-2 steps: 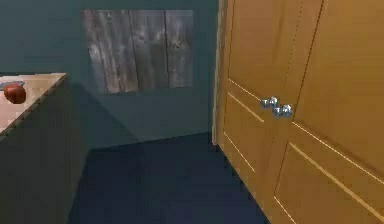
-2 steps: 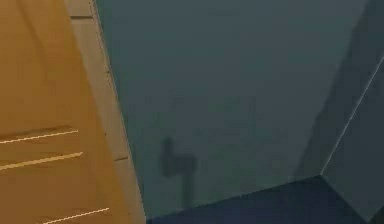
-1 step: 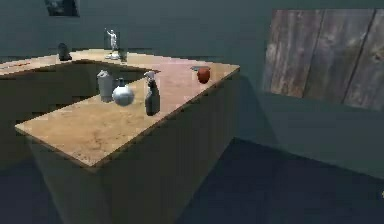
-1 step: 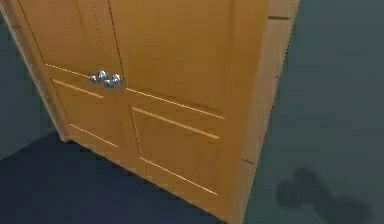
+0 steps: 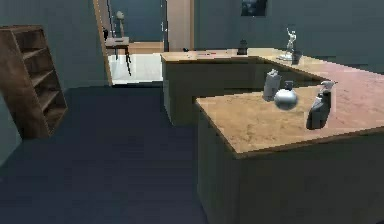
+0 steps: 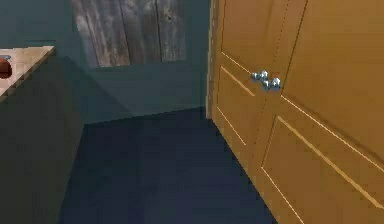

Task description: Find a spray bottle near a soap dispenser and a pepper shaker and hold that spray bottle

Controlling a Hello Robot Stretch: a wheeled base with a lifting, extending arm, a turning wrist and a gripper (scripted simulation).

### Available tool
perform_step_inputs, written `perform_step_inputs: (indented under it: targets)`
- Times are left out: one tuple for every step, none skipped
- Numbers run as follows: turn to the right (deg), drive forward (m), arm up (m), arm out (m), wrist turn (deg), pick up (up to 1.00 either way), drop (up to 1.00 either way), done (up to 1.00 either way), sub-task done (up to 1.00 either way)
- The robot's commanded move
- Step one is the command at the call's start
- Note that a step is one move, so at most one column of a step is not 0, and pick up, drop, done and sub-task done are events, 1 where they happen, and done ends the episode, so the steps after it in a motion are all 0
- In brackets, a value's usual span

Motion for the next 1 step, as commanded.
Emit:
perform_step_inputs:
  targets:
    - [0.0,0.2,0.0,0.0,0.0,0.0,0.0,0.0,0.0]
